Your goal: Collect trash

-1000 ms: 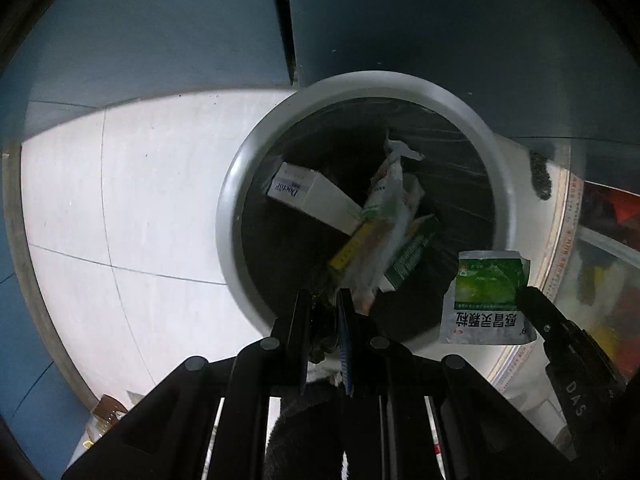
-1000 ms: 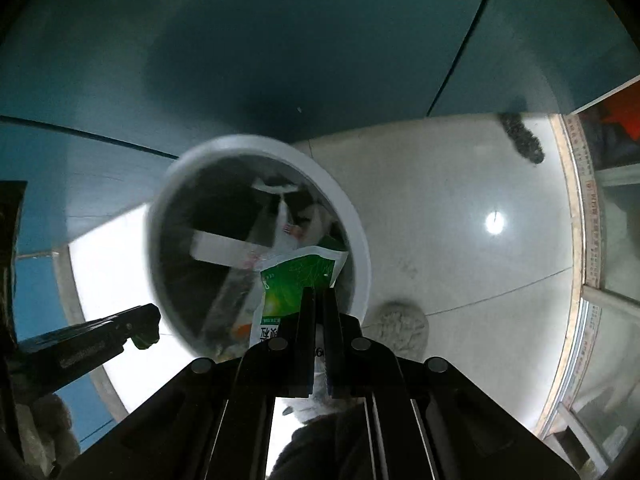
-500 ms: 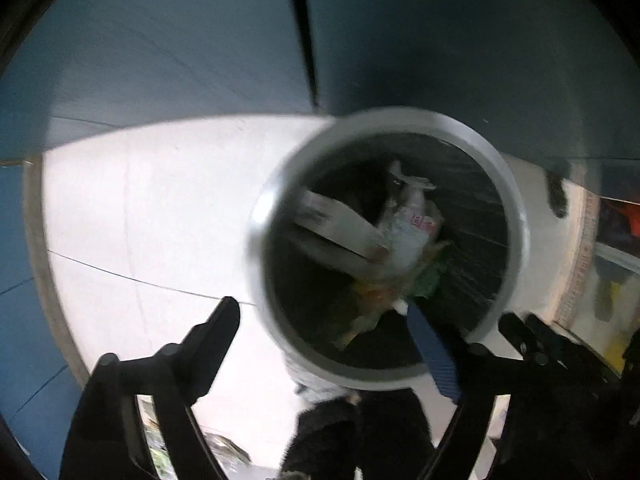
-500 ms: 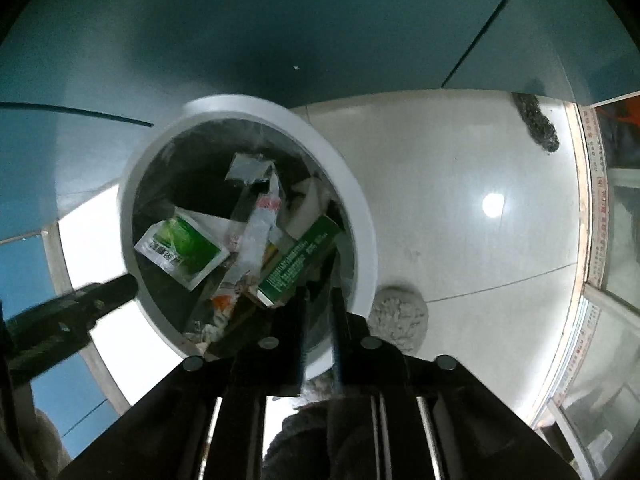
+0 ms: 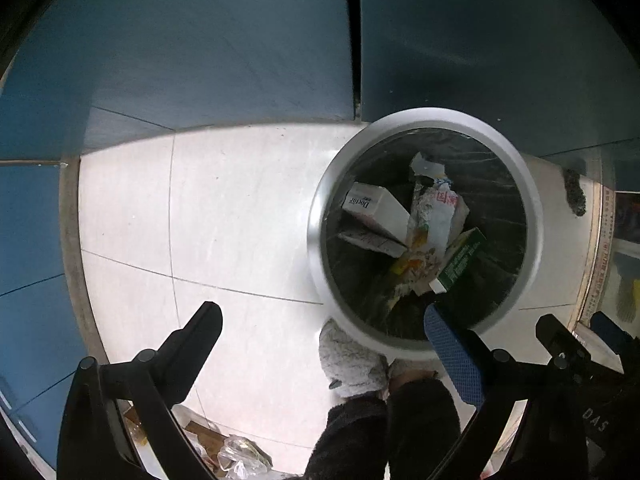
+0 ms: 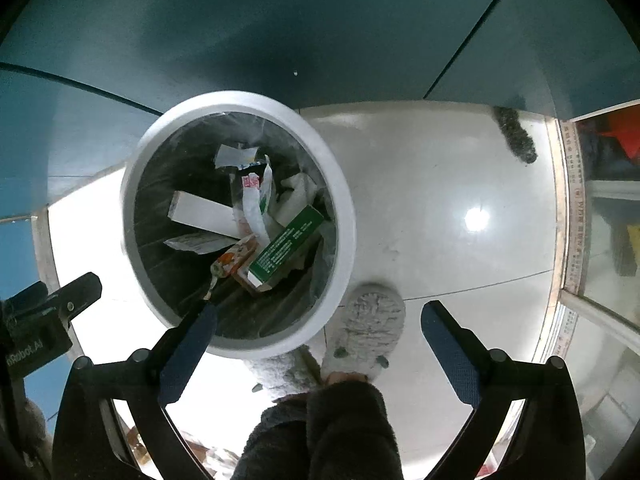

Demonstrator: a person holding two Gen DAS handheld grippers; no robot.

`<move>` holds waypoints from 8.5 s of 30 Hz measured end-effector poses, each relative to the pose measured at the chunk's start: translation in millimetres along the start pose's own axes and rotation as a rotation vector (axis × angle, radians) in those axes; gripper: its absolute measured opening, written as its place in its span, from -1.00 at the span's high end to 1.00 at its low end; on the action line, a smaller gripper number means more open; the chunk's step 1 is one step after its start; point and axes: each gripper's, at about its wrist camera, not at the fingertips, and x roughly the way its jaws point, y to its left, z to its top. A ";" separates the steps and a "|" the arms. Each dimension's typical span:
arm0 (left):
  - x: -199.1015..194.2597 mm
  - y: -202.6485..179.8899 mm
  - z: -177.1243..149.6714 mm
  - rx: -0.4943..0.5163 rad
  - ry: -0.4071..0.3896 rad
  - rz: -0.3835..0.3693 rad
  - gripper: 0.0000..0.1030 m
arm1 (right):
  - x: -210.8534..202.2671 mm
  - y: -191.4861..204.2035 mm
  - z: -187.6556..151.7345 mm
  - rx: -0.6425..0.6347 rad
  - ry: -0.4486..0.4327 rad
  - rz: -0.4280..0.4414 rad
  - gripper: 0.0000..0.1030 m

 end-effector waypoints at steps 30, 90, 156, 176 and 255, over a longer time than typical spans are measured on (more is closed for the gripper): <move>-364.4 44.7 -122.5 0.055 -0.169 -0.142 -1.00 | -443.3 16.7 -118.5 -0.095 -0.238 -0.034 -1.00; -555.2 -63.8 154.3 0.054 -0.550 -0.169 0.79 | -621.4 -151.6 177.9 0.208 -0.713 0.148 0.80; -130.9 30.1 -72.9 -0.094 -0.076 -0.133 -0.87 | -173.0 16.2 -49.7 -0.168 -0.103 -0.044 -1.00; -436.6 74.2 -199.2 -0.028 -0.400 -0.227 -0.87 | -527.1 24.3 -179.4 -0.183 -0.380 0.031 -1.00; -564.5 87.2 -311.7 0.076 -0.529 -0.455 -1.00 | -682.4 15.9 -320.8 -0.245 -0.444 0.315 -1.00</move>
